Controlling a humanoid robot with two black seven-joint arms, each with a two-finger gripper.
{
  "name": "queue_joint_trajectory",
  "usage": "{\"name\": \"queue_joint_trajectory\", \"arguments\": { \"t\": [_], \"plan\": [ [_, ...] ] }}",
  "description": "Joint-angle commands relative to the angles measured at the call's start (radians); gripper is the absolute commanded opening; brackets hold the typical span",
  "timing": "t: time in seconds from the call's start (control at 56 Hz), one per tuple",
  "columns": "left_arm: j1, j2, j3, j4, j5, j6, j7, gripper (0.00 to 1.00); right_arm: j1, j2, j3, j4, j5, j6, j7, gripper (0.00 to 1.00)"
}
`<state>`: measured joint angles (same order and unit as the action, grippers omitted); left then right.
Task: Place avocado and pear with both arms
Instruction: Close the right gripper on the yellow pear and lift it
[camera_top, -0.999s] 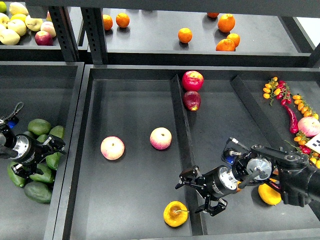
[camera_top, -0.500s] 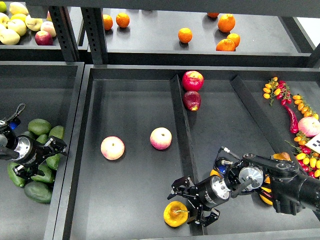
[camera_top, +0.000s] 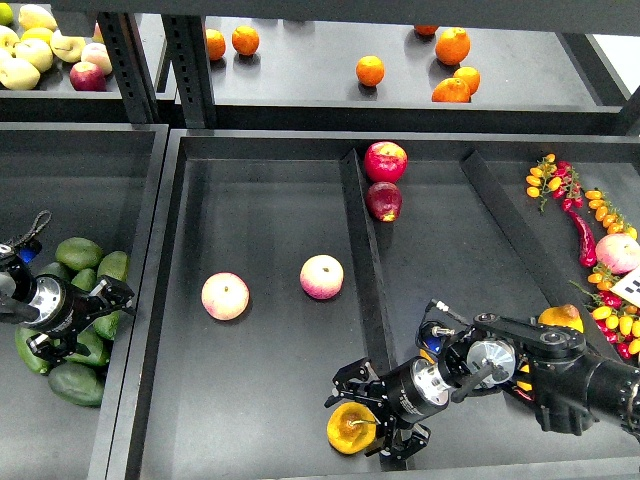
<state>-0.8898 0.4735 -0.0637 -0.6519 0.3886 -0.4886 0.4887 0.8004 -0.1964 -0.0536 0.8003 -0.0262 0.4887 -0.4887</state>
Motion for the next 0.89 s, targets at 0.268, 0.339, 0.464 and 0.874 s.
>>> {"name": "queue_joint_trajectory", "arguments": {
  "t": [0.268, 0.339, 0.464, 0.874],
  "plan": [
    [0.0, -0.001, -0.008, 0.0, 0.0, 0.0, 0.0, 0.99, -0.013, -0.008, -0.002, -0.003, -0.001, 0.0, 0.0, 0.89],
    [0.0, -0.001, -0.01, 0.0, 0.0, 0.0, 0.0, 1.0, -0.012, -0.012, -0.003, -0.001, -0.001, 0.0, 0.0, 0.87],
    [0.0, -0.003, -0.01, 0.0, 0.0, 0.0, 0.0, 0.99, -0.006, -0.014, -0.009, -0.003, -0.001, 0.0, 0.0, 0.81],
    [0.002, -0.009, -0.01, 0.005, 0.0, 0.0, 0.0, 0.99, -0.012, -0.02, -0.008, -0.007, -0.001, 0.0, 0.0, 0.74]
  ]
}}
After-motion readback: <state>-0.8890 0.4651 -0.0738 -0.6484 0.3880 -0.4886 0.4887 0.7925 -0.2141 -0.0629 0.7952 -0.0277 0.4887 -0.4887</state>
